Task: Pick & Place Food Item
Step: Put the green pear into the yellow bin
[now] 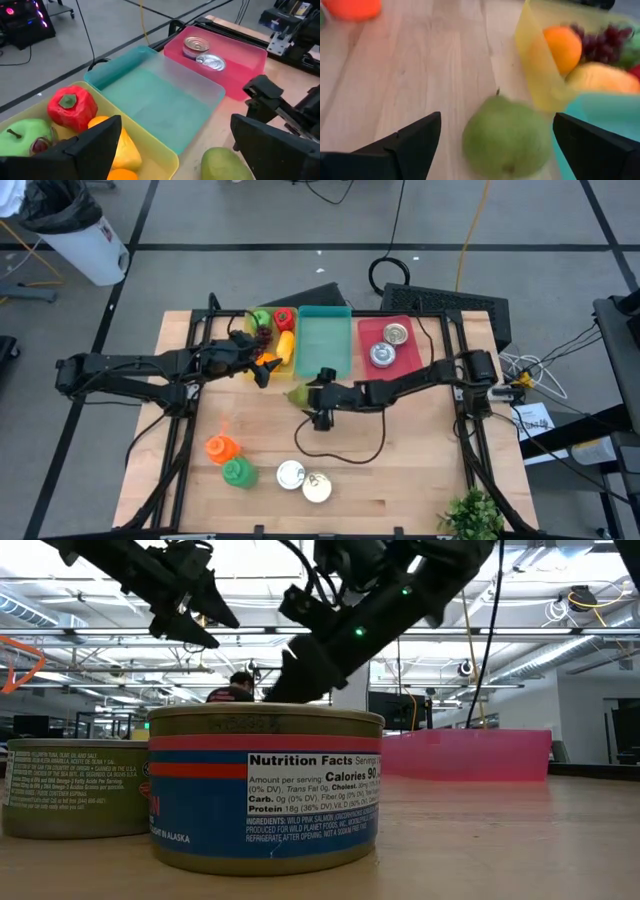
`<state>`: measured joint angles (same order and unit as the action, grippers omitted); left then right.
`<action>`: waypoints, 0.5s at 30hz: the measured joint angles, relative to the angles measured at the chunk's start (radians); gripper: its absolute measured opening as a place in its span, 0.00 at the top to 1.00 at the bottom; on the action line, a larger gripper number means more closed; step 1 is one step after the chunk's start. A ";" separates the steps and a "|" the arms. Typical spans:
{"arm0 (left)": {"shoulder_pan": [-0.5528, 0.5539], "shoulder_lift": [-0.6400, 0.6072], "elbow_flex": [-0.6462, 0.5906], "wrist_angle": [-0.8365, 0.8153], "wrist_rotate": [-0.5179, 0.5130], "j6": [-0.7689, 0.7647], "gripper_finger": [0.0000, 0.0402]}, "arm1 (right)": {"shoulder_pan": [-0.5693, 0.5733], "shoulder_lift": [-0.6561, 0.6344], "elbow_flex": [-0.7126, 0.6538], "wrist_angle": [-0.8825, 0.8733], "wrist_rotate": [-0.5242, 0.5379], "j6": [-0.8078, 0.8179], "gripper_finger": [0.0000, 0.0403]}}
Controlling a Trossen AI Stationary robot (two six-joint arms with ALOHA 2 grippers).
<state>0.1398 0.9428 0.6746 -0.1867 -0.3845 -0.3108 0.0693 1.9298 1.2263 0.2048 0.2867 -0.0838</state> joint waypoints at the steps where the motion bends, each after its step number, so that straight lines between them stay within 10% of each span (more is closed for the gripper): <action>1: 0.000 0.000 0.000 0.002 0.000 -0.001 0.04 | -0.005 0.002 0.000 0.021 0.000 -0.015 0.08; 15: 0.000 0.000 0.000 0.032 0.001 -0.006 0.08 | -0.069 0.125 0.002 0.128 -0.107 -0.037 0.08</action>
<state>0.1398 0.9426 0.6746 -0.1548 -0.3840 -0.3170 -0.0001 2.0552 1.2280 0.3330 0.1799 -0.1211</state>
